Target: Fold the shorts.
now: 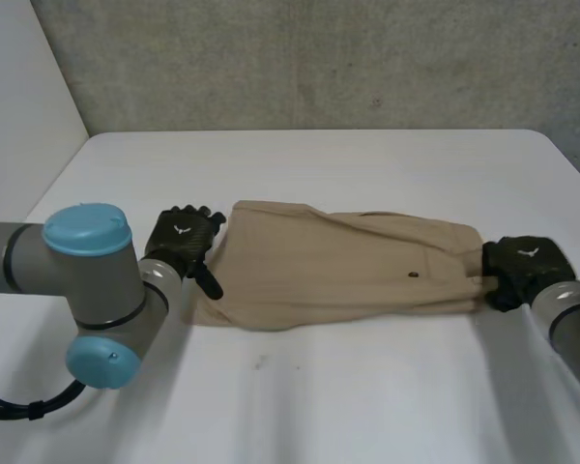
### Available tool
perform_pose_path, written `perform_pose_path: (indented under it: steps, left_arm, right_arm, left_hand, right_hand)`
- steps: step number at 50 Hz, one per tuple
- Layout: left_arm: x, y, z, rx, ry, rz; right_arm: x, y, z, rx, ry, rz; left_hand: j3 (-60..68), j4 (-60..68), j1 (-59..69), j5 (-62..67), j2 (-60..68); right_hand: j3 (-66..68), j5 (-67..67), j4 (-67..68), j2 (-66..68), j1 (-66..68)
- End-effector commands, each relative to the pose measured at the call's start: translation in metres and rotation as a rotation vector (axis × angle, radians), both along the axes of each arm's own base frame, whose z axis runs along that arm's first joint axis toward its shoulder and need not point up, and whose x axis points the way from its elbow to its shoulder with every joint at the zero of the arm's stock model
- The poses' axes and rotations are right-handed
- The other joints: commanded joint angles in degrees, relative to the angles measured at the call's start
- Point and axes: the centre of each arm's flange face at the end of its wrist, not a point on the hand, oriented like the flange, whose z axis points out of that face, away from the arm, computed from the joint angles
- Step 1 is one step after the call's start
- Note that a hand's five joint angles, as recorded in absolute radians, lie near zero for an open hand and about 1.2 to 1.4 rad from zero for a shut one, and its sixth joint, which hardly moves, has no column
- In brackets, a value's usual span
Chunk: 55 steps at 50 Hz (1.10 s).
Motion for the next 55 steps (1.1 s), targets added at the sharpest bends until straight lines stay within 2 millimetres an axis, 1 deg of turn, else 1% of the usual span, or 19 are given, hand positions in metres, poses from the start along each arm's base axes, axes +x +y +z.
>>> perform_pose_path:
  steps: [1, 7, 11, 17, 18, 21, 22, 24, 27, 29, 34, 40, 44, 45, 47, 49, 50, 52, 55]
  left_arm:
    - [0.003, 0.019, 0.029, -0.032, 0.025, -0.014]
    - [0.013, 0.032, 0.059, -0.089, 0.055, -0.007]
    - [0.016, 0.037, 0.065, -0.097, 0.056, -0.005]
    - [0.02, 0.04, 0.07, -0.1, 0.058, 0.001]
    - [0.024, 0.042, 0.071, -0.09, 0.054, 0.009]
    - [0.026, 0.044, 0.071, -0.083, 0.051, 0.011]
    - [0.026, 0.045, 0.071, -0.081, 0.051, 0.011]
    - [0.027, 0.046, 0.071, -0.08, 0.05, 0.011]
    - [0.027, 0.047, 0.071, -0.079, 0.049, 0.011]
    - [0.027, 0.047, 0.07, -0.076, 0.048, 0.011]
    - [0.028, 0.048, 0.069, -0.072, 0.046, 0.011]
    - [0.028, 0.048, 0.071, -0.077, 0.049, 0.013]
    - [0.029, 0.046, 0.073, -0.085, 0.051, 0.015]
    - [0.029, 0.045, 0.074, -0.09, 0.053, 0.015]
    - [0.028, 0.043, 0.077, -0.099, 0.057, 0.015]
    - [0.027, 0.041, 0.08, -0.111, 0.063, 0.015]
    - [0.026, 0.039, 0.085, -0.129, 0.07, 0.015]
    - [0.025, 0.037, 0.089, -0.139, 0.074, 0.016]
    - [0.019, 0.032, 0.105, -0.192, 0.103, 0.008]
  right_arm:
    - [-0.022, -0.006, 0.019, -0.08, 0.177, -0.005]
    - [-0.038, -0.014, 0.024, -0.064, 0.325, 0.001]
    - [-0.04, -0.022, 0.038, -0.073, 0.399, 0.01]
    - [-0.02, -0.026, 0.062, -0.142, 0.42, 0.026]
    - [0.008, -0.02, 0.076, -0.201, 0.412, 0.097]
    - [0.029, -0.014, 0.086, -0.245, 0.405, 0.153]
    - [0.06, -0.001, 0.099, -0.301, 0.389, 0.242]
    - [0.083, 0.01, 0.1, -0.318, 0.381, 0.318]
    - [0.12, 0.029, 0.091, -0.334, 0.392, 0.447]
    - [0.169, 0.062, 0.071, -0.359, 0.425, 0.652]
    - [0.213, 0.108, 0.038, -0.382, 0.45, 0.924]
    - [0.228, 0.127, -0.001, -0.334, 0.453, 1.067]
    - [0.232, 0.12, 0.001, -0.35, 0.432, 1.044]
    - [0.233, 0.115, 0.01, -0.376, 0.406, 1.02]
    - [0.234, 0.112, 0.028, -0.417, 0.355, 0.982]
    - [0.232, 0.109, 0.051, -0.452, 0.278, 0.937]
    - [0.232, 0.109, 0.051, -0.453, 0.278, 0.937]
    - [0.219, 0.106, 0.09, -0.431, 0.06, 0.841]
    - [0.21, 0.103, 0.103, -0.386, -0.047, 0.789]
  left_hand:
    - [-0.5, 0.0, 0.1, -0.1, 0.1]
    - [-1.0, -0.5, -0.4, -0.7, -0.4]
    - [-0.9, -0.3, -0.2, -0.5, -0.3]
    - [-0.9, -0.3, -0.2, -0.5, -0.3]
    - [-1.0, -0.5, -0.4, -0.7, -0.4]
    - [-1.0, -0.5, -0.4, -0.7, -0.4]
    - [-1.0, -0.5, -0.4, -0.7, -0.4]
    - [-1.0, -0.5, -0.4, -0.7, -0.4]
    - [-1.0, -0.5, -0.4, -0.7, -0.4]
    - [-1.0, -0.5, -0.4, -0.7, -0.4]
    - [-1.0, -0.5, -0.4, -0.7, -0.4]
    - [-1.0, -0.5, -0.4, -0.7, -0.4]
    - [-1.0, -0.5, -0.4, -0.7, -0.4]
    - [-1.0, -0.5, -0.4, -0.7, -0.4]
    - [-1.0, -0.5, -0.4, -0.7, -0.4]
    - [-1.0, -0.5, -0.4, -0.7, -0.4]
    - [-1.0, -0.5, -0.4, -0.7, -0.4]
    - [-1.0, -0.5, -0.4, -0.7, -0.4]
    - [-1.0, -0.5, -0.4, -0.7, -0.4]
  right_hand:
    - [12.6, 18.3, 12.0, 13.5, 30.1]
    - [12.6, 18.3, 12.0, 13.5, 30.1]
    - [12.6, 18.3, 12.0, 13.5, 30.1]
    - [12.6, 18.3, 12.0, 13.5, 30.1]
    - [12.6, 18.3, 12.0, 13.5, 30.1]
    - [12.6, 18.3, 12.0, 13.5, 30.1]
    - [12.6, 18.3, 12.0, 13.5, 30.1]
    - [12.6, 18.3, 12.0, 13.5, 30.1]
    - [12.6, 18.3, 12.0, 13.5, 30.1]
    - [12.6, 18.3, 12.0, 13.5, 30.1]
    - [12.6, 18.3, 12.0, 13.5, 30.1]
    - [12.6, 18.3, 12.0, 13.5, 30.1]
    - [-34.0, -28.2, -34.6, -33.0, -16.5]
    - [-50.1, -44.3, -50.7, -49.1, -32.6]
    - [-57.0, -51.2, -57.6, -56.0, -39.4]
    - [-57.4, -51.7, -58.0, -56.5, -39.9]
    - [-57.4, -51.7, -58.0, -56.5, -39.9]
    - [-57.4, -51.7, -58.0, -56.5, -39.9]
    - [-57.4, -51.7, -58.0, -56.5, -39.9]
